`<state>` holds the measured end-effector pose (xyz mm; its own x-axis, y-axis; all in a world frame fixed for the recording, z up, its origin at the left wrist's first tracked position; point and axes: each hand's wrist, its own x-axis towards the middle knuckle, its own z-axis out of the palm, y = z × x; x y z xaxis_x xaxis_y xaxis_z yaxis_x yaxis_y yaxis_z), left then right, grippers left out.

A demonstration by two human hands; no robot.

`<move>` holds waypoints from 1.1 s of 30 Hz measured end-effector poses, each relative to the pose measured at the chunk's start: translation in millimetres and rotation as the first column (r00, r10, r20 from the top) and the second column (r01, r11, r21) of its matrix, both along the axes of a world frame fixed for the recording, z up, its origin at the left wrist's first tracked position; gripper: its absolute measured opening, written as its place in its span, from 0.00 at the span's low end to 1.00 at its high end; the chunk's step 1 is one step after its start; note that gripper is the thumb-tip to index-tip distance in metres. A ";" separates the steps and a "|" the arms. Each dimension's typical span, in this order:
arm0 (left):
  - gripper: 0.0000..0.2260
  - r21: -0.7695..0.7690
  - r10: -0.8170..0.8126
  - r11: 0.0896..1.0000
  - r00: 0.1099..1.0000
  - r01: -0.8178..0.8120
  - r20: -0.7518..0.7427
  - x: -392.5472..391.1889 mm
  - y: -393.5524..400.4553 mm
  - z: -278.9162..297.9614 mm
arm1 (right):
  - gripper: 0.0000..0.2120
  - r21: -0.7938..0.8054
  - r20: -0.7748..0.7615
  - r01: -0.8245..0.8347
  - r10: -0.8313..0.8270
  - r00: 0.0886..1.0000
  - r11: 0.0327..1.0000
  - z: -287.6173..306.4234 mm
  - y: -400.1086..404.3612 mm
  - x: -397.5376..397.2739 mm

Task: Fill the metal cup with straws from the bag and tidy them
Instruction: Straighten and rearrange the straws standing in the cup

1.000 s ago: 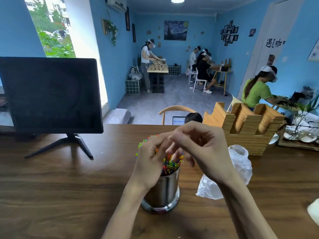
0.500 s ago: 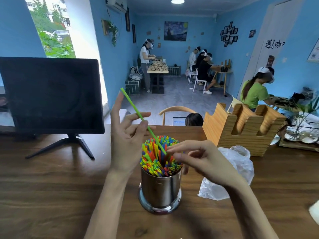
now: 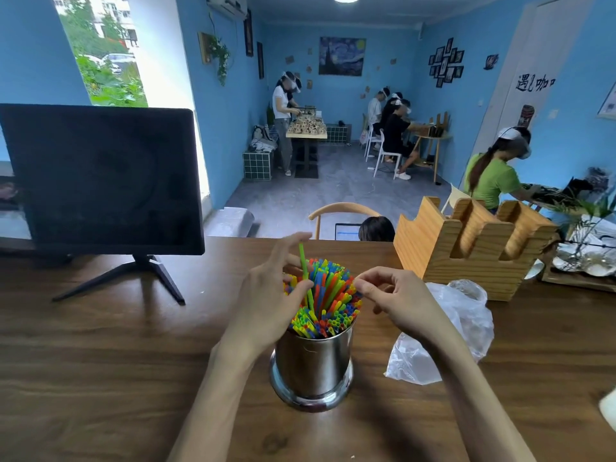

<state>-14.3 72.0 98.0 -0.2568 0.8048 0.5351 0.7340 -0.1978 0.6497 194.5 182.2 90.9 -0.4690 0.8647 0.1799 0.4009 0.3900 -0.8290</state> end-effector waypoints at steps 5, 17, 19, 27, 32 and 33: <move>0.10 0.030 0.001 1.000 0.999 0.000 -0.032 0.5 -0.3 -11.0 | 0.05 -0.108 -0.095 -0.018 0.008 0.995 0.994 2.1 2.6 -1.1; 0.11 -0.054 0.007 0.999 1.000 -0.007 0.015 0.9 2.0 -8.5 | 0.03 -0.117 -0.134 -0.025 0.009 0.991 0.993 5.8 3.0 -3.2; 0.11 -0.069 0.008 0.998 1.000 -0.007 0.013 0.9 1.7 -8.3 | 0.02 -0.061 -0.119 0.005 -0.012 0.993 0.998 6.9 1.9 -5.9; 0.13 -0.065 0.004 0.998 1.000 -0.003 0.008 2.1 1.3 -9.8 | 0.04 0.069 -0.111 0.094 -0.086 0.990 0.993 10.6 -7.0 -19.7; 0.09 0.002 0.037 0.999 0.999 -0.037 -0.009 6.9 3.0 -8.5 | 0.04 0.213 -0.292 0.197 -0.130 0.948 0.957 33.1 -16.8 -18.7; 0.12 0.015 0.035 0.999 0.999 -0.035 -0.005 9.3 3.2 -6.3 | 0.05 0.240 -0.345 0.206 -0.115 0.931 0.949 39.8 -20.1 -18.5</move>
<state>-5.0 75.2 91.8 -0.2818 0.7875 0.5481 0.7437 -0.1816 0.6434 176.0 162.1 130.7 -0.2044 0.8212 0.5328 0.2052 0.5682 -0.7969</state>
